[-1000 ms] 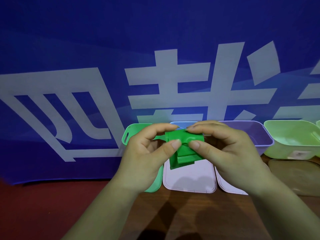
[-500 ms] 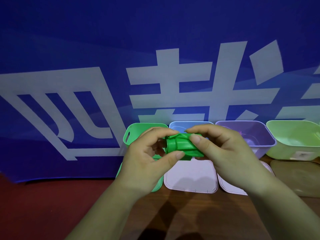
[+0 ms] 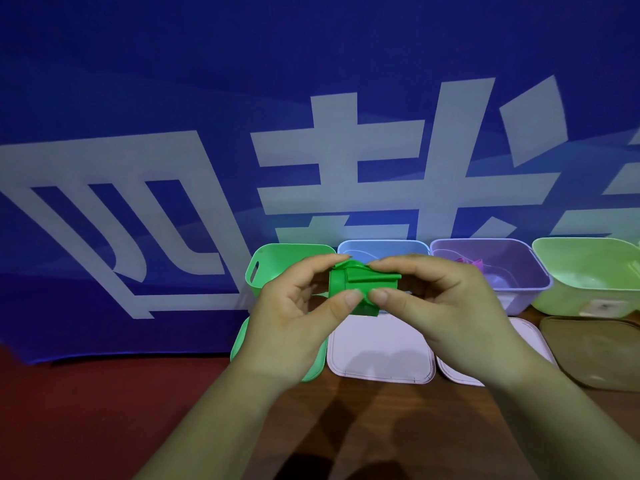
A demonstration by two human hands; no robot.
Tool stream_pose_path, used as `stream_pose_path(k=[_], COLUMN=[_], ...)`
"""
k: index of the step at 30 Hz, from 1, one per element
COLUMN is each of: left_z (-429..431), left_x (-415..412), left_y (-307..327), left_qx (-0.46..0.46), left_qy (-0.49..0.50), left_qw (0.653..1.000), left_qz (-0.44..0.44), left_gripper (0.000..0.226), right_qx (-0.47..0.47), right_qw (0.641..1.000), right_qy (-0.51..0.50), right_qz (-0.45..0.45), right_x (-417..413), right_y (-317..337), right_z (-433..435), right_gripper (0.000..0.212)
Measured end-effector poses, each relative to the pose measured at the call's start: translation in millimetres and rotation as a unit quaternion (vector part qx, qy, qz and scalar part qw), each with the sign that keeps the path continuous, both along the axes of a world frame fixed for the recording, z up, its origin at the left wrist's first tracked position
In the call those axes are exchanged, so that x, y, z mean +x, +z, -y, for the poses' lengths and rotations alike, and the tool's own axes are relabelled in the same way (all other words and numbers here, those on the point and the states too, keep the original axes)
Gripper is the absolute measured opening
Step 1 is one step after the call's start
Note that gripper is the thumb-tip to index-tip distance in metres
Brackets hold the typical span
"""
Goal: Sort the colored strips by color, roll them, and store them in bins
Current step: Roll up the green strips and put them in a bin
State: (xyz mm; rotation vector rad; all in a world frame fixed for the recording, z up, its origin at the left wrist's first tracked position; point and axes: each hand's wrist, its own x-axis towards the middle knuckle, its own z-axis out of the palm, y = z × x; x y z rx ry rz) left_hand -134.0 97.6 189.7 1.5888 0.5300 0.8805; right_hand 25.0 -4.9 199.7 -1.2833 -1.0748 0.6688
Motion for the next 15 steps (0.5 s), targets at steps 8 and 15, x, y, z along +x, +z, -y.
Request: stream_pose_path(k=[8,15], left_z=[-8,-28], left_x=[-2,-1], left_y=[-8,-24], left_qx=[-0.01,-0.001], left_qy=[-0.009,0.045], left_qw=[1.0,0.998], left_qz=[0.025,-0.042], left_gripper=[0.036,0.032], right_qx=[-0.037,-0.087], right_qw=[0.999,0.996], right_qy=[0.005,-0.006], right_qz=[-0.026,0.021], right_x=[1,4], right_y=[-9,-34], right_z=[-9,-35], right_gripper=[0.025,0.026])
